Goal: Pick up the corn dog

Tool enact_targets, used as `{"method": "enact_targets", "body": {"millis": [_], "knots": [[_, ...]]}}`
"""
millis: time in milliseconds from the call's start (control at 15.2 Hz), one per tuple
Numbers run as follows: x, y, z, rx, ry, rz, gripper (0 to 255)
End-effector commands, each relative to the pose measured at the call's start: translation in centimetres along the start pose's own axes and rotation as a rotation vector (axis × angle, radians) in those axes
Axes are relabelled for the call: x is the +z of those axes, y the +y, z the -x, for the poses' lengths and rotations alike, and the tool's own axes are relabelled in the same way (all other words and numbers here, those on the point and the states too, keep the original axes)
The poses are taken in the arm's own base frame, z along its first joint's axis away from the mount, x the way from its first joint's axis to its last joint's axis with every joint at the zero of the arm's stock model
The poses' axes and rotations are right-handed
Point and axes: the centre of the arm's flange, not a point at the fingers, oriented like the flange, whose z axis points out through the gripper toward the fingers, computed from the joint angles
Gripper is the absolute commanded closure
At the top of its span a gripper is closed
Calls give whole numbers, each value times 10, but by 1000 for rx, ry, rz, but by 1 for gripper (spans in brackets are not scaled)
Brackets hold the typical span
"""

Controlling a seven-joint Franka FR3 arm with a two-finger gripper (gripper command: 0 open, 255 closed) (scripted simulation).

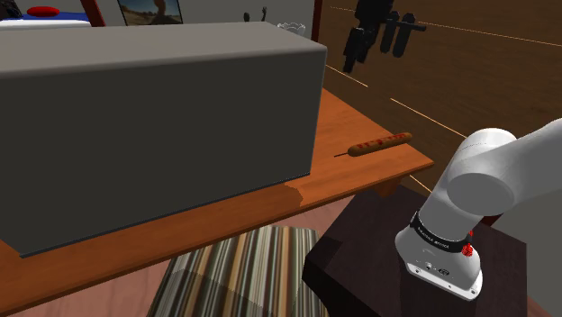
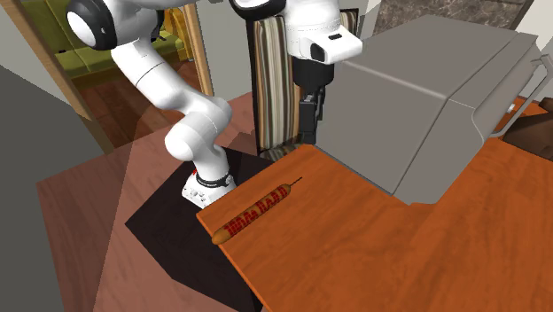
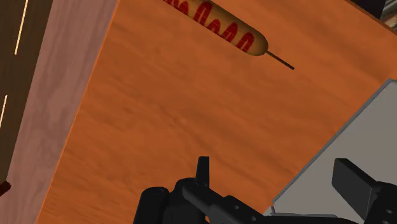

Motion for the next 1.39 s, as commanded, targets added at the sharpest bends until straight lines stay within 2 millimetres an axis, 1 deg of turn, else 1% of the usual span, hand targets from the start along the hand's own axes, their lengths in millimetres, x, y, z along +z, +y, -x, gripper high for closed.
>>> {"method": "enact_targets", "body": {"millis": [0, 330, 594, 858, 1188, 1254, 1320], "knots": [[0, 0, 0, 0, 0, 0, 0], [53, 4, 30, -269, -55, -18, 0], [95, 13, 55, -484, -99, -33, 0], [136, 26, 79, -700, -143, -48, 0], [186, 49, 107, -969, -198, -67, 0], [193, 53, 111, -1012, -206, -70, 0], [199, 53, 112, -1012, -206, -70, 0]]}}
